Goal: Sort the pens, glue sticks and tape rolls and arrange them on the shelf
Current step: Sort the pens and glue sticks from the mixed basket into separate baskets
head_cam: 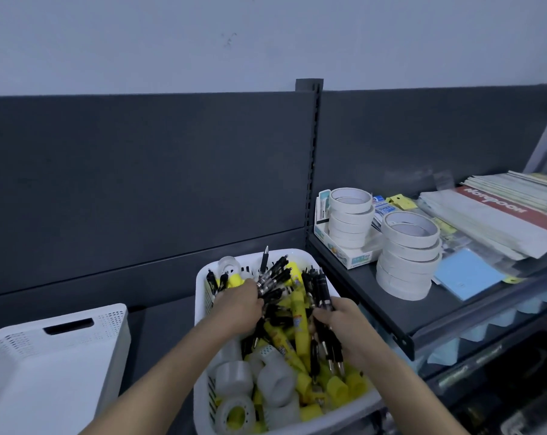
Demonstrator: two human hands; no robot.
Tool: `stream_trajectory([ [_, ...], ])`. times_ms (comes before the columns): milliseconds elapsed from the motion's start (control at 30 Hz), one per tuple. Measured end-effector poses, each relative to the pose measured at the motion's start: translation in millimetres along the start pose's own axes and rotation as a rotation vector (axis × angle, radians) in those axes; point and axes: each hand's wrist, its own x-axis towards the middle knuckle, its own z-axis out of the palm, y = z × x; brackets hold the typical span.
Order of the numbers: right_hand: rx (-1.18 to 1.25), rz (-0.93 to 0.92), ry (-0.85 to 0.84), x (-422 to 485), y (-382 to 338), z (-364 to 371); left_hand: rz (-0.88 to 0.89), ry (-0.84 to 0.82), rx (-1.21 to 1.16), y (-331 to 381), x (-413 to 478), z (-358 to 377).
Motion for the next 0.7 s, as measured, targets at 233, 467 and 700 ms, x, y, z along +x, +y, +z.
stream_trajectory([
  [233,0.181,-0.025,-0.096,-12,-8,7,-0.041,0.143,-0.342,-9,-31,-5],
  [467,0.154,-0.058,-0.346,-25,-30,81,-0.238,0.440,-0.527,-75,-116,-38],
  [700,0.173,-0.090,-0.477,-30,-44,140,-0.289,0.521,-0.697,-129,-150,-51],
])
